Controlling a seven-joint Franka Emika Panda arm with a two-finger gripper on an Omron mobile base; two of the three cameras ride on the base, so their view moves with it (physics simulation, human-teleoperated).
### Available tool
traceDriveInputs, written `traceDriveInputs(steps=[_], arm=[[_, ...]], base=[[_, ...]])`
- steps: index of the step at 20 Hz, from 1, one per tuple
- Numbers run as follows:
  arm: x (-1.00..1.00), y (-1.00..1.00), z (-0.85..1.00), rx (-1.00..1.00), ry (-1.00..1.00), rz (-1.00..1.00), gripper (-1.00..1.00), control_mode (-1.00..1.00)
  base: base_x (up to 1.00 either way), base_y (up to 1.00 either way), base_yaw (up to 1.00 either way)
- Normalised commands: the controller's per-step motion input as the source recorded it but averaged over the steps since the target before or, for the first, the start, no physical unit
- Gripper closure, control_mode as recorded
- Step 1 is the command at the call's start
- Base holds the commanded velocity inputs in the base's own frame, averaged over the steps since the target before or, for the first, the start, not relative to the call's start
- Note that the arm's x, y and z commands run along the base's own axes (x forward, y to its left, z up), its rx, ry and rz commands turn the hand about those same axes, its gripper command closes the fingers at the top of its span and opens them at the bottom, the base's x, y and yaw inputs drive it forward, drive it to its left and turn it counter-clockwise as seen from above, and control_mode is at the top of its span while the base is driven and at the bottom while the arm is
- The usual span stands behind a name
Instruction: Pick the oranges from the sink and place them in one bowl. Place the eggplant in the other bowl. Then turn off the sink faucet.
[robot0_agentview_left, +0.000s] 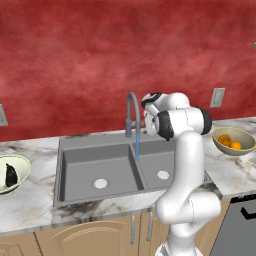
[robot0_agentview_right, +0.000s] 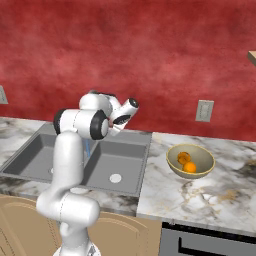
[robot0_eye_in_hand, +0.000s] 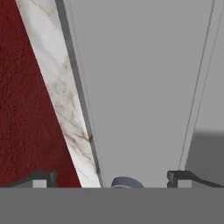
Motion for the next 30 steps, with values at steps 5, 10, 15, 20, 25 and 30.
traceDriveInputs(steps=[5,10,15,20,25,30], arm=[[0.17,0.40,0.00,0.00,0.00,0.20,-1.00,-1.00],[0.08,0.90,0.00,-0.07,0.00,0.17,-1.00,-1.00],[0.00,1.00,0.00,-0.19,0.00,0.10,-1.00,-1.00],[-0.02,1.00,0.15,-0.22,-0.04,0.02,-1.00,-1.00],[-0.37,1.00,0.17,-0.23,-0.31,-0.13,-1.00,-1.00],[-0.32,1.00,0.15,-0.18,-0.30,-0.15,-1.00,-1.00]], base=[[0.00,0.00,0.00],[0.00,0.00,0.00],[0.00,0.00,0.00],[0.00,0.00,0.00],[0.00,0.00,0.00],[0.00,0.00,0.00]])
